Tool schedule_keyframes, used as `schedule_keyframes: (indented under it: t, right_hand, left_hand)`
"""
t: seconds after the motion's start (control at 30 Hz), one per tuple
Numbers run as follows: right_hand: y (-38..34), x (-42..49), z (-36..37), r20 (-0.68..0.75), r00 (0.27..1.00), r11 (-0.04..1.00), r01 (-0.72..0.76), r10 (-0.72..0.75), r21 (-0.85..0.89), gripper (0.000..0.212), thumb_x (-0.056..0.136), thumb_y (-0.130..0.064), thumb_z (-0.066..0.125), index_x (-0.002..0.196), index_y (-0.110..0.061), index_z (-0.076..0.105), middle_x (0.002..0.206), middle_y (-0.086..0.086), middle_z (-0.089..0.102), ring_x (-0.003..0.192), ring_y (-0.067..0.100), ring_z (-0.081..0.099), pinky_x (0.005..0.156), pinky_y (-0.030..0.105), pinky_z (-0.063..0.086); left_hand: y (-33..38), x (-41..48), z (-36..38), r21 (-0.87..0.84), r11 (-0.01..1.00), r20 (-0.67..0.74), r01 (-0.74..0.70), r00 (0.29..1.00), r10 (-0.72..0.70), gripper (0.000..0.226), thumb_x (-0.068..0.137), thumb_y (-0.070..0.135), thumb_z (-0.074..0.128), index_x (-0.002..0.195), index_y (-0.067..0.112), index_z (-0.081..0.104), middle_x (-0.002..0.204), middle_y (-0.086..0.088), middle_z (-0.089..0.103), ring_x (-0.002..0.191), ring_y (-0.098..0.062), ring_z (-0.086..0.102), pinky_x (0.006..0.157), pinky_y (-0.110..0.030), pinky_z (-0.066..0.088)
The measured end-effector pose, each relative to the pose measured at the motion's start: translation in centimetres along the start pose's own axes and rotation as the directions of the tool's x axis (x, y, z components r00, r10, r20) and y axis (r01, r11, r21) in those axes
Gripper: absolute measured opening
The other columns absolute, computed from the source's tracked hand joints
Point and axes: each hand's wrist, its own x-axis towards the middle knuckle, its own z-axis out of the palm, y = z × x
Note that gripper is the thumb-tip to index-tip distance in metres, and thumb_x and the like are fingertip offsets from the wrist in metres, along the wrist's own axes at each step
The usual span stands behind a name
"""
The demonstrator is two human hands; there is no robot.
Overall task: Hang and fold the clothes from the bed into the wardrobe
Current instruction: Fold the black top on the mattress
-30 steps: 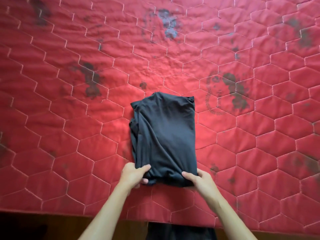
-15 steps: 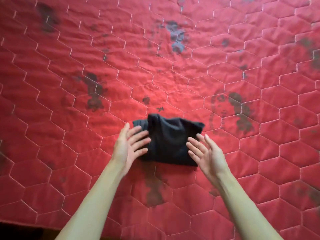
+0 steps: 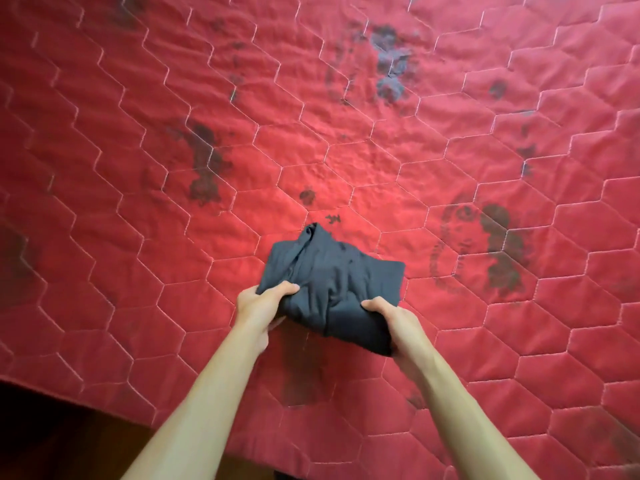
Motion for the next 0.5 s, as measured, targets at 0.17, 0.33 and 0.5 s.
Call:
schedule_keyframes:
  t: [0.17,0.33,0.5]
  right_hand:
    - [-2.9,-8.9,3.0,0.251,0.964,0.996,0.078,-0.086,0.042,0.049,0.060,-0.017,0.071,0.108,-0.004,0.070,0.094,0.014,0.075,0.081,0.028,0.071,0.068,0.032,0.055]
    - [-4.9,-19.8,8.4,0.467,0.845,0.962,0.270,-0.261,0.048,0.038,0.064,-0.005,0.065,0.102,-0.002,0.068,0.092,0.016,0.073,0.080,0.027,0.070,0.069,0.035,0.057]
    - [-3.4,-29.9,14.1,0.580,0.755,0.886,0.449,-0.307,-0.115,0.036,0.058,-0.006,0.069,0.093,-0.009,0.071,0.085,0.012,0.075,0.080,0.030,0.071,0.074,0.043,0.057]
  left_hand:
    - [3.7,-5.6,-6.8,-0.255,0.966,0.054,0.028,0.998,-0.015,0.019,0.077,-0.003,0.073,0.086,0.013,0.069,0.074,-0.003,0.070,0.070,-0.017,0.064,0.061,-0.029,0.054]
    - [5.4,-13.1,-13.4,-0.473,0.874,0.135,0.112,0.989,-0.053,0.029,0.083,0.018,0.076,0.108,0.005,0.069,0.106,-0.019,0.070,0.083,-0.031,0.068,0.077,-0.041,0.058]
    - [3.9,-22.3,-19.6,-0.607,0.717,0.538,0.343,0.841,0.053,0.079,0.079,0.058,0.076,0.133,0.003,0.060,0.136,-0.017,0.061,0.126,-0.030,0.059,0.115,-0.044,0.039]
